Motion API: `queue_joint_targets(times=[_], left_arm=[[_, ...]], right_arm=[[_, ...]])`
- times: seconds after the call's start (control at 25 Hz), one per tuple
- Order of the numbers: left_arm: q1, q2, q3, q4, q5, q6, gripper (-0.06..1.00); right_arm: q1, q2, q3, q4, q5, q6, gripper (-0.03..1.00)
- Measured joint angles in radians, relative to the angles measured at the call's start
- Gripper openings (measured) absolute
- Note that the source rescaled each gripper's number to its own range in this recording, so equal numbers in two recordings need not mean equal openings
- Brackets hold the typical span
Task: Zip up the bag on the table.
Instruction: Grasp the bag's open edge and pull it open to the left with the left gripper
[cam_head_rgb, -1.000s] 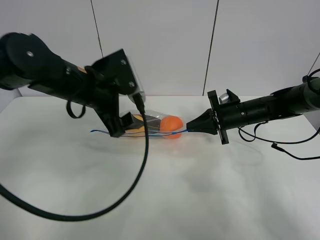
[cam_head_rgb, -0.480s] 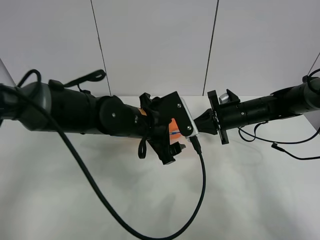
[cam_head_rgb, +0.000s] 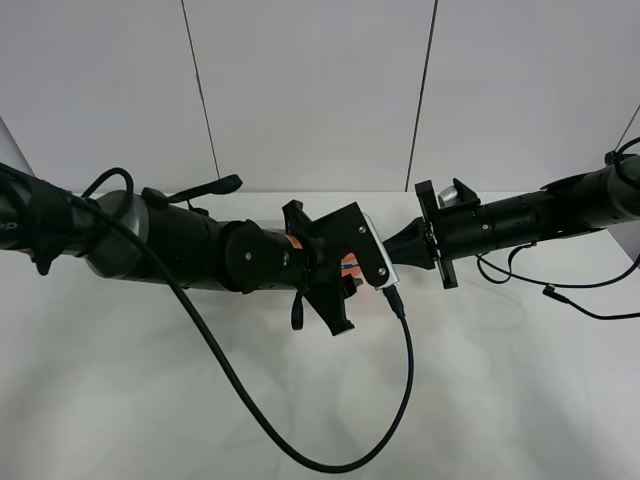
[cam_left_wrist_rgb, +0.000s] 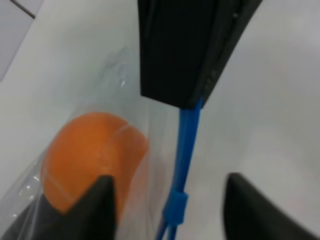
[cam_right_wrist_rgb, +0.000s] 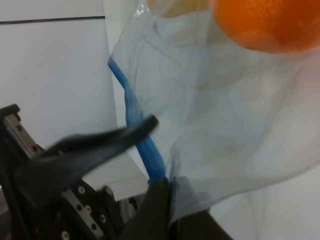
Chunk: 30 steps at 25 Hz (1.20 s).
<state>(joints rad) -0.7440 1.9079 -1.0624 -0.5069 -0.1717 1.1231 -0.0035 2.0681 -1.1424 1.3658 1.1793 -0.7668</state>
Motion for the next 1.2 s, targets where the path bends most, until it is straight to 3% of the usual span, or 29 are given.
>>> queue_joint_targets(times=[0.12, 0.24, 1.2], left_arm=[[0.0, 0.0, 0.0, 0.0, 0.0, 0.0, 0.34], [0.0, 0.0, 0.0, -0.001, 0.0, 0.0, 0.31], [-0.004, 0.0, 0.0, -0.001, -0.021, 0.0, 0.29]], right_arm=[[0.0, 0.0, 0.0, 0.0, 0.0, 0.0, 0.0], [0.0, 0.0, 0.0, 0.0, 0.0, 0.001, 0.0], [0.0, 0.0, 0.0, 0.0, -0.001, 0.001, 0.0]])
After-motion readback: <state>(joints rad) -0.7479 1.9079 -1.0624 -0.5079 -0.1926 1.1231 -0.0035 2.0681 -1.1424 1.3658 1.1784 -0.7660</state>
